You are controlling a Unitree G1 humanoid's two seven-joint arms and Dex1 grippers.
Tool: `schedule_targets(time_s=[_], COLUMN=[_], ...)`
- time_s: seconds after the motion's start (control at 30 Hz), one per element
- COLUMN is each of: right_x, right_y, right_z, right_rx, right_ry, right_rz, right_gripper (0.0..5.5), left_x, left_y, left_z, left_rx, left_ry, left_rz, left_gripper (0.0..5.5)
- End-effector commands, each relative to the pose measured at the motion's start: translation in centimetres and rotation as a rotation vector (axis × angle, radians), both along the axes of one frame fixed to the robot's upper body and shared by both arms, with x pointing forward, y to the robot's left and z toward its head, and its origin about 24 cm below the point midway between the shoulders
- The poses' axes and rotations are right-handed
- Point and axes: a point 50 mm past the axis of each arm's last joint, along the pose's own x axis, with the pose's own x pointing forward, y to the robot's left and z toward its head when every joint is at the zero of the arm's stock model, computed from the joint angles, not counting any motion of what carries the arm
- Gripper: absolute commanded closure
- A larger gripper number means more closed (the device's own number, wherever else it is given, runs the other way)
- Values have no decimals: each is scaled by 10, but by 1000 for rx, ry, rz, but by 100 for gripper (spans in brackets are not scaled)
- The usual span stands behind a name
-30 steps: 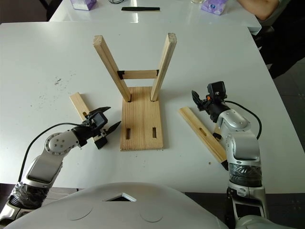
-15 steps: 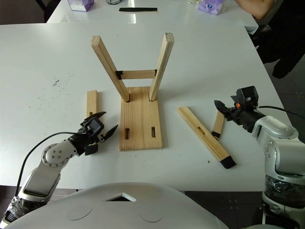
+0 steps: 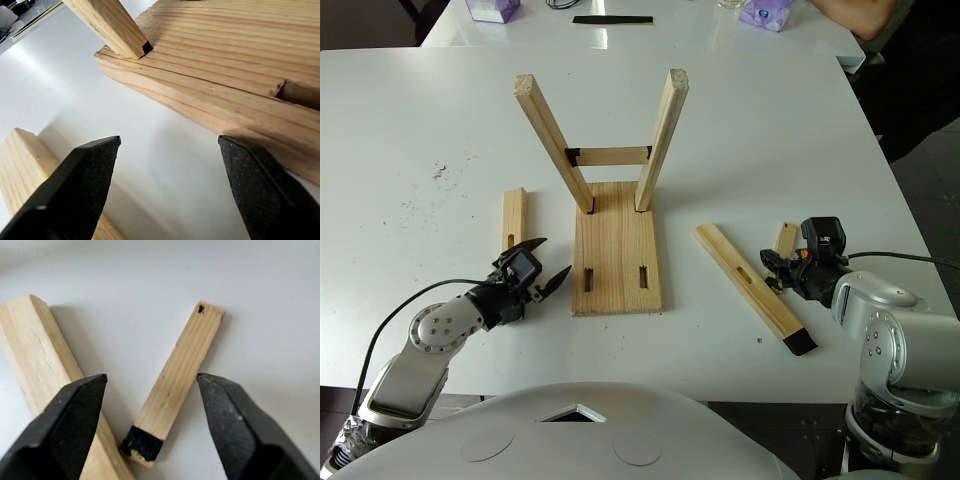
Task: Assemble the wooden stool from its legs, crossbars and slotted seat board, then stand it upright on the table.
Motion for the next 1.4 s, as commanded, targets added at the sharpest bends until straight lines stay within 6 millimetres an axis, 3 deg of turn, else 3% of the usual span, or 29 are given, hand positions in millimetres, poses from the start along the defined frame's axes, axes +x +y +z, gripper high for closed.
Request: schedule_targets(time_s=[0.03, 0.4, 0.83, 0.97, 1.1, 1.23, 1.3, 1.4], right_x=[-10, 4, -4, 17, 65, 120, 129, 115], right_y=[-1, 15, 11, 14, 13, -6, -4, 15], right_z=[-8, -24, -30, -24, 8, 88, 126, 160], right_rx=[5, 75, 75, 82, 71, 148, 263, 535], right_ry=[37, 15, 23, -63, -306, -691, -829, -920], right_rz=[-44, -80, -73, -57, 19, 210, 360, 652], right_gripper=[217, 217, 396, 421, 421, 421, 421, 421], left_x=[-4, 11, 11, 18, 29, 33, 35, 35], left_y=[-2, 6, 3, 4, 12, 15, 10, -2], left_z=[1, 2, 9, 15, 30, 77, 115, 158], left_rx=[12, 34, 17, 5, -56, -277, -439, -616], left_ry=[11, 7, -15, -36, -80, -133, -211, -267], left_rz=[-23, -33, -26, -26, 20, 6, -58, -205], left_gripper=[186, 186, 186, 186, 186, 186, 186, 186])
